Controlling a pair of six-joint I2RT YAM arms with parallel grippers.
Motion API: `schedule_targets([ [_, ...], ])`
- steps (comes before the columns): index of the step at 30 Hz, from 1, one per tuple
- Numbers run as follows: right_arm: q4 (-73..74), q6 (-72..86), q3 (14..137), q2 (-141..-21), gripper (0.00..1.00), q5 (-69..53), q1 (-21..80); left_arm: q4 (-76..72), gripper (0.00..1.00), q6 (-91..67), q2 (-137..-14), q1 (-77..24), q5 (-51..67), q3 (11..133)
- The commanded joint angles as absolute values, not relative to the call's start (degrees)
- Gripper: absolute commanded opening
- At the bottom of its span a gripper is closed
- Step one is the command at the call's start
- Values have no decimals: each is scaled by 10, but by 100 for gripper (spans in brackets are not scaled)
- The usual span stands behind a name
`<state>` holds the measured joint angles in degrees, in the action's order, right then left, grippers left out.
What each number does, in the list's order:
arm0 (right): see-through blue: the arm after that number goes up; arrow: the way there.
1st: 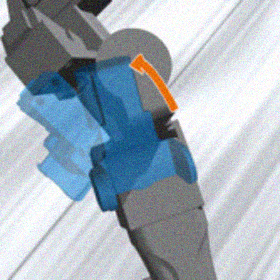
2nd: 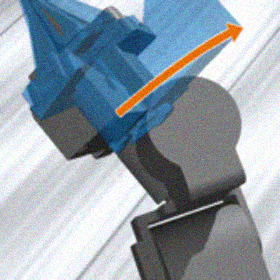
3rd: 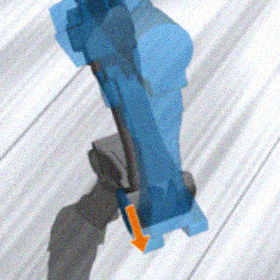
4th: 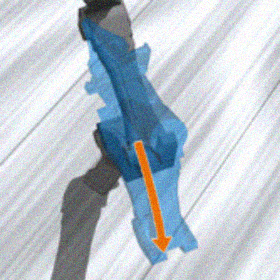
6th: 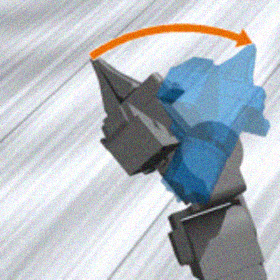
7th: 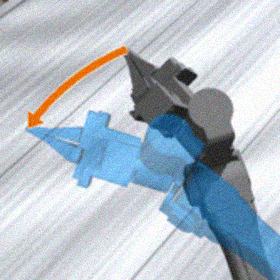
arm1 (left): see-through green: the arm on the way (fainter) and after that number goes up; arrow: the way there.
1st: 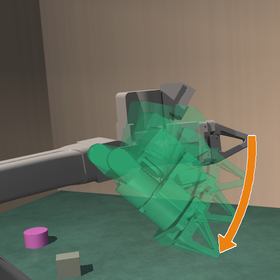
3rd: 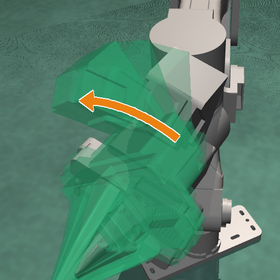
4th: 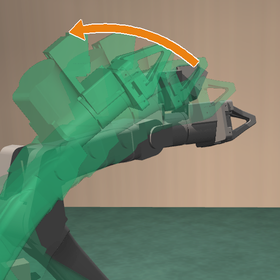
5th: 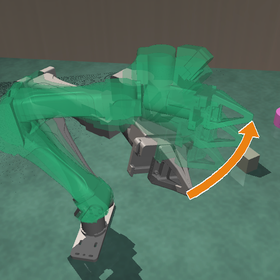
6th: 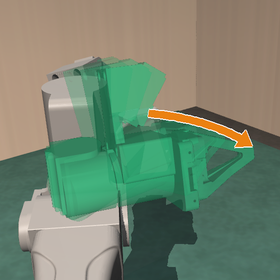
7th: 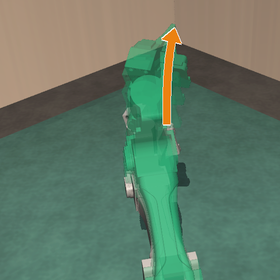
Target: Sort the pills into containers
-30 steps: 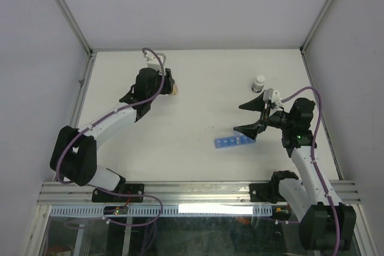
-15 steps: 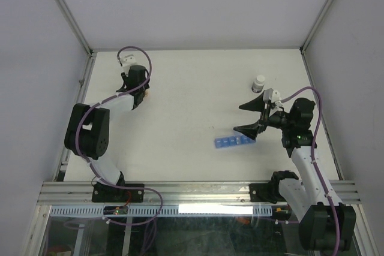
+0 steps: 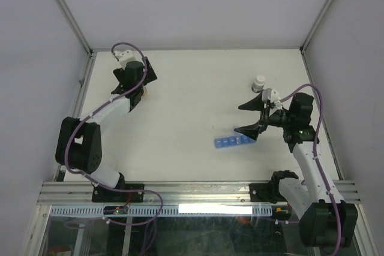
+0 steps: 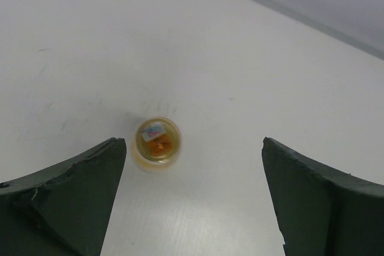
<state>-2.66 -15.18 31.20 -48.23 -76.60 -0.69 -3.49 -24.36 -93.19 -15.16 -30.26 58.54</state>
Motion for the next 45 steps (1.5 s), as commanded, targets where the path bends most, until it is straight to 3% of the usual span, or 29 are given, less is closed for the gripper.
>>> schedule_targets([
  [1, 183, -372, 384, -502, 99, -808, -10, -92, 99, -182, -825, -216, -174, 565],
  [4, 310, -523, 401, -527, 99, -807, -10, -165, 99, -123, -770, -281, -39, 511],
  [8, 425, -636, 446, -571, 99, -773, -9, -382, 99, -34, -747, -375, 201, 374],
  [12, 527, -706, 515, -630, 99, -730, -10, -486, 99, 80, -778, -458, 314, 319],
  [16, 542, -676, 543, -675, 99, -707, -9, -489, 95, 128, -841, -492, 305, 326],
  [20, 468, -574, 521, -666, 99, -659, -9, -527, 88, 120, -908, -504, 299, 336],
  [28, 402, -513, 481, -664, 99, -610, -9, -562, 91, 199, -1022, -559, 284, 373],
  [38, 272, -376, 446, -685, 99, -518, -10, -540, 91, 195, -1089, -578, 178, 412],
  [45, 193, -277, 426, -691, 99, -461, -10, -502, 81, 187, -1112, -578, 189, 442],
])
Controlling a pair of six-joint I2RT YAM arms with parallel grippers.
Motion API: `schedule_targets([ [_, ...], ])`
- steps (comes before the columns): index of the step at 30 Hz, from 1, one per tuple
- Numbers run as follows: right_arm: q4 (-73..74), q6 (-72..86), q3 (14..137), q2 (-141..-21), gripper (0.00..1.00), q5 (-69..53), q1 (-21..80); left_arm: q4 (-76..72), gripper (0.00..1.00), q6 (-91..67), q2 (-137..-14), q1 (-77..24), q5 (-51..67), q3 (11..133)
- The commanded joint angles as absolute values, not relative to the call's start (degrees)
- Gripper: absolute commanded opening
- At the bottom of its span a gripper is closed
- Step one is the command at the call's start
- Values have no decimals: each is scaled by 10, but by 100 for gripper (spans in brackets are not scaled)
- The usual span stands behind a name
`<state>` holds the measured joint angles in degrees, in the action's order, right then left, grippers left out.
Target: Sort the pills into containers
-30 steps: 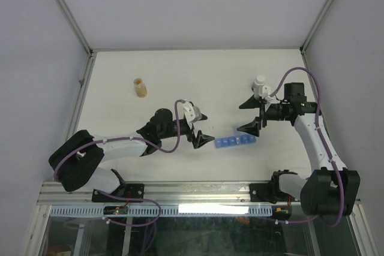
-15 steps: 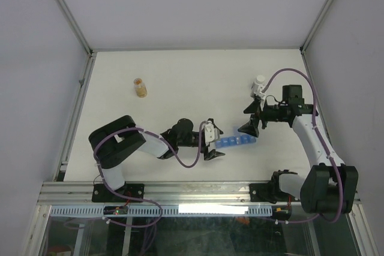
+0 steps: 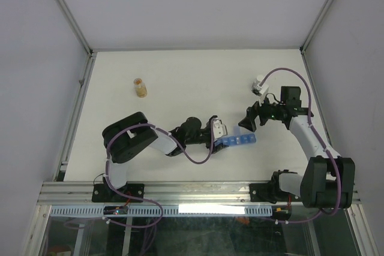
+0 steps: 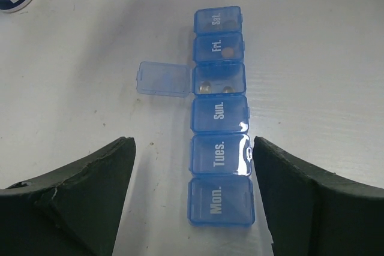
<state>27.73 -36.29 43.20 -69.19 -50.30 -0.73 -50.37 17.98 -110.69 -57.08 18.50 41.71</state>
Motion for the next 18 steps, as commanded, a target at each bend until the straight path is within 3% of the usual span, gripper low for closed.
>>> schedule_targets([
  [1, 179, -260, 421, -688, 99, -455, -8, -498, 79, 186, -1114, -578, 194, 444],
  [6, 164, -261, 412, -692, 99, -462, -9, -473, 70, 189, -1121, -578, 218, 456],
  [13, 180, -258, 429, -740, 98, -412, -7, -459, 66, 191, -1127, -581, 230, 463],
  [15, 174, -251, 428, -752, 94, -397, -2, -451, 62, 191, -1130, -581, 231, 468],
  [18, 166, -222, 433, -773, 80, -374, 3, -444, 58, 190, -1133, -581, 231, 473],
])
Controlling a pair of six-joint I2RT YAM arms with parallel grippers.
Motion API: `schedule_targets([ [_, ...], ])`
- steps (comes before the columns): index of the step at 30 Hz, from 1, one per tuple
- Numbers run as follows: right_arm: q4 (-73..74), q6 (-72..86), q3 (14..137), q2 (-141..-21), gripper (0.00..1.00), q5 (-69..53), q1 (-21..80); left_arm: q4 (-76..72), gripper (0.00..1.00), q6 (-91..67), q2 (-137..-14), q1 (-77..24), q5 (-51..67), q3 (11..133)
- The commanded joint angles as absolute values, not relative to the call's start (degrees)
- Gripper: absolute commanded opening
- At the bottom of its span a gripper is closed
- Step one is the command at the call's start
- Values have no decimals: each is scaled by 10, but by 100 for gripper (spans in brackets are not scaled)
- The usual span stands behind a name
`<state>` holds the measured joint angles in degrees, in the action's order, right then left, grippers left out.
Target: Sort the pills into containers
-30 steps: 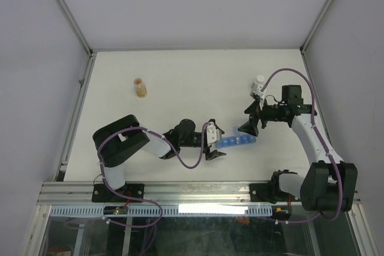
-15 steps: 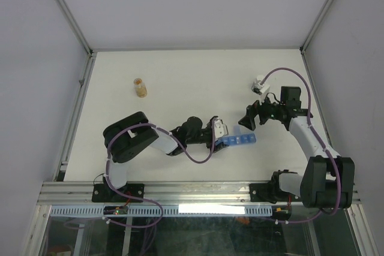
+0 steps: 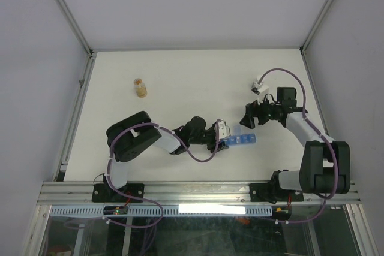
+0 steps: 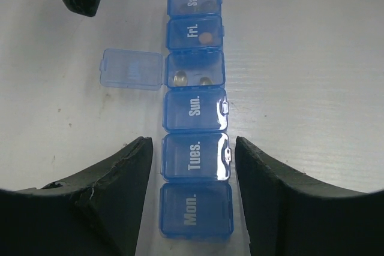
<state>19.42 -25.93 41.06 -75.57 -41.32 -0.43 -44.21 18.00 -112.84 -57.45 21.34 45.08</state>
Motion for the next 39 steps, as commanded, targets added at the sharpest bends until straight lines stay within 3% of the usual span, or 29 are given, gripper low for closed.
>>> schedule_targets([
  [1, 168, -216, 437, -784, 74, -364, 6, -442, 57, 189, -1134, -581, 231, 474],
  [7, 219, -211, 490, -859, 33, -345, 13, -439, 46, 189, -1134, -581, 234, 475],
  [13, 244, -228, 507, -895, 16, -377, 28, -434, 38, 190, -1135, -581, 242, 478],
  [18, 264, -250, 515, -912, 10, -392, 44, -430, 36, 191, -1135, -581, 245, 480],
  [39, 433, -407, 551, -902, 9, -507, 57, -412, 31, 190, -1140, -581, 248, 491],
])
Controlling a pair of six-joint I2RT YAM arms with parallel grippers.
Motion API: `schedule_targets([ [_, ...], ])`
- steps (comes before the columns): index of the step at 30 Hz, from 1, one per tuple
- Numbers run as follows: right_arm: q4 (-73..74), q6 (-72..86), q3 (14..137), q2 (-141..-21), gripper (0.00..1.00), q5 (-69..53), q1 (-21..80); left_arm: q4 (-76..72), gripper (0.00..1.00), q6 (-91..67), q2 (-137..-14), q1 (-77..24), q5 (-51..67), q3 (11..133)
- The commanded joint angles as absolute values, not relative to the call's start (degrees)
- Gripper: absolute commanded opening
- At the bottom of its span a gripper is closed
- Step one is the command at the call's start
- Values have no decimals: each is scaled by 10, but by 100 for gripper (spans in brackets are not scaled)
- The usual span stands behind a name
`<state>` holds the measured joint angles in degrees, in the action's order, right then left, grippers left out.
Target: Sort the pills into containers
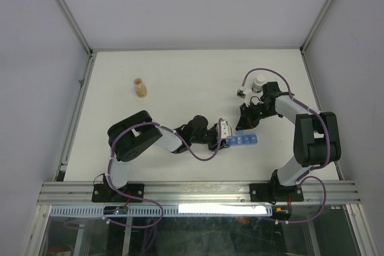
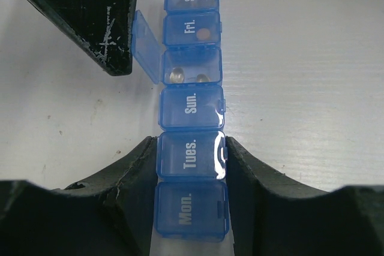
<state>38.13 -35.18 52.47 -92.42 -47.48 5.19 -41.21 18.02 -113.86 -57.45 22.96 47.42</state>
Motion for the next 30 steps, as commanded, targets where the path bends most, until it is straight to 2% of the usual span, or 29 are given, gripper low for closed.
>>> schedule_targets([
  [1, 442, -414, 554, -905, 9, -501, 58, -411, 31, 189, -1140, -581, 248, 491],
  [16, 524, -451, 591, -940, 11, -401, 82, -404, 31, 190, -1143, -581, 248, 497],
  [30, 535, -458, 572, -921, 11, -350, 114, -401, 31, 191, -1143, -581, 248, 498],
])
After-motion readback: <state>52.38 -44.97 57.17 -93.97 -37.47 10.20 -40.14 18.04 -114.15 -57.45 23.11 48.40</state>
